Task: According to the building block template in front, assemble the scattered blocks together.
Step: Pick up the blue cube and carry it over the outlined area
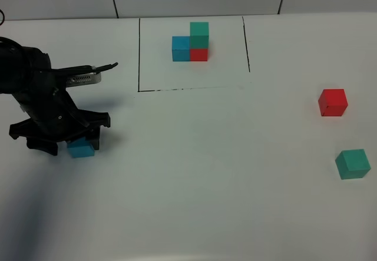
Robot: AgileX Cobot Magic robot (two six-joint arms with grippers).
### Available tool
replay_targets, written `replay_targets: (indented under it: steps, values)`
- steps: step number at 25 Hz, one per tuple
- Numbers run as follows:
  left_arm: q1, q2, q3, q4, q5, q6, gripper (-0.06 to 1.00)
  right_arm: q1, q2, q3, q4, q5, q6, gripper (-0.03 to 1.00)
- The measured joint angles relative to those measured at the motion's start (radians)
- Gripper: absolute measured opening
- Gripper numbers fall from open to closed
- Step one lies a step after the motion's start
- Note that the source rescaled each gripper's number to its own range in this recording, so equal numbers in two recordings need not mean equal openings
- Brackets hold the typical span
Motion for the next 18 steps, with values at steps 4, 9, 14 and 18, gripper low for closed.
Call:
replay_targets:
  steps: [4, 9, 14, 18]
  values:
    - [0.0, 0.0, 0.0, 0.0, -0.008, -0.002, 0.0, 0.0, 0.0, 0.0, 0.0, 0.0, 0.0, 0.84]
    - [0.0, 0.0, 0.0, 0.0, -0.011, 0.016, 0.01, 0.0, 0.0, 0.0, 0.0, 0.0, 0.0, 0.8]
    - [-0.008, 0.0, -0.059, 0.003, 0.05, 0.203, 0.01, 0.0, 0.0, 0.0, 0.0, 0.0, 0.0, 0.78]
    - [-0.069, 0.0, -0.116, 0.003, 0.124, 0.533, 0.01, 0.0, 0.0, 0.0, 0.0, 0.0, 0.0, 0.77]
